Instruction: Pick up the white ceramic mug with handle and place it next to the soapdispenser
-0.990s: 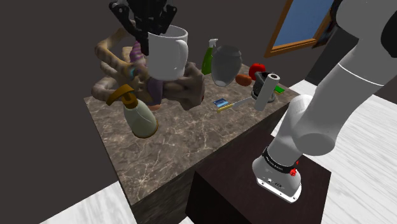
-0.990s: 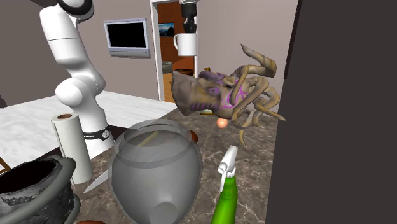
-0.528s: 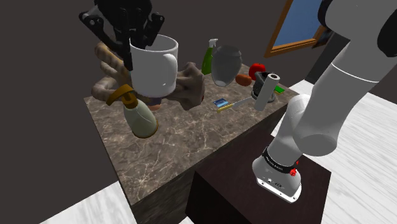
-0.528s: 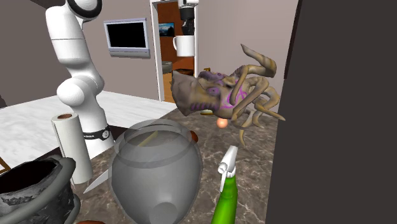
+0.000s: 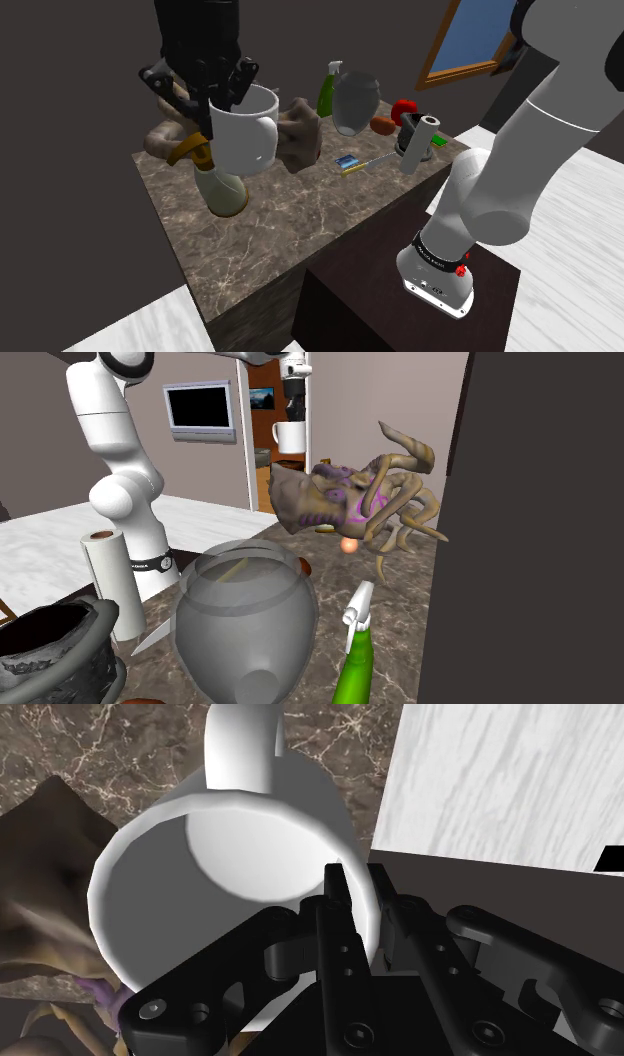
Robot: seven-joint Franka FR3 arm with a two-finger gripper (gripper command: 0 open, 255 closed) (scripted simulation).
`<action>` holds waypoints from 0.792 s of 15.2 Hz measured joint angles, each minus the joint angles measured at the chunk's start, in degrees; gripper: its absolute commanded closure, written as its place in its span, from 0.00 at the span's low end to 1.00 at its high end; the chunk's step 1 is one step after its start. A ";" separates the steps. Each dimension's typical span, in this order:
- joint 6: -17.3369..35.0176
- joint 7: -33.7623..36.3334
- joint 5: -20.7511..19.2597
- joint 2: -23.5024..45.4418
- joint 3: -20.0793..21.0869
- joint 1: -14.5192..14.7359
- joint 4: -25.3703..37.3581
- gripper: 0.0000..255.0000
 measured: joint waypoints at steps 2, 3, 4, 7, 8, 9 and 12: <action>1.53 -0.09 0.15 -0.35 -0.07 -0.03 -1.84 1.00; 2.42 -0.14 0.13 -0.31 -0.11 -0.06 -2.69 1.00; 3.23 -0.17 0.30 -0.71 -0.15 -0.06 -3.87 1.00; 5.80 -0.06 0.47 -1.09 -0.11 0.01 -6.78 1.00; 6.53 -0.07 0.59 -1.38 -0.13 0.02 -7.77 1.00; 7.34 -0.11 0.58 -1.38 -0.15 0.00 -8.57 1.00; 9.65 -0.13 0.69 -1.65 -0.18 0.01 -11.13 1.00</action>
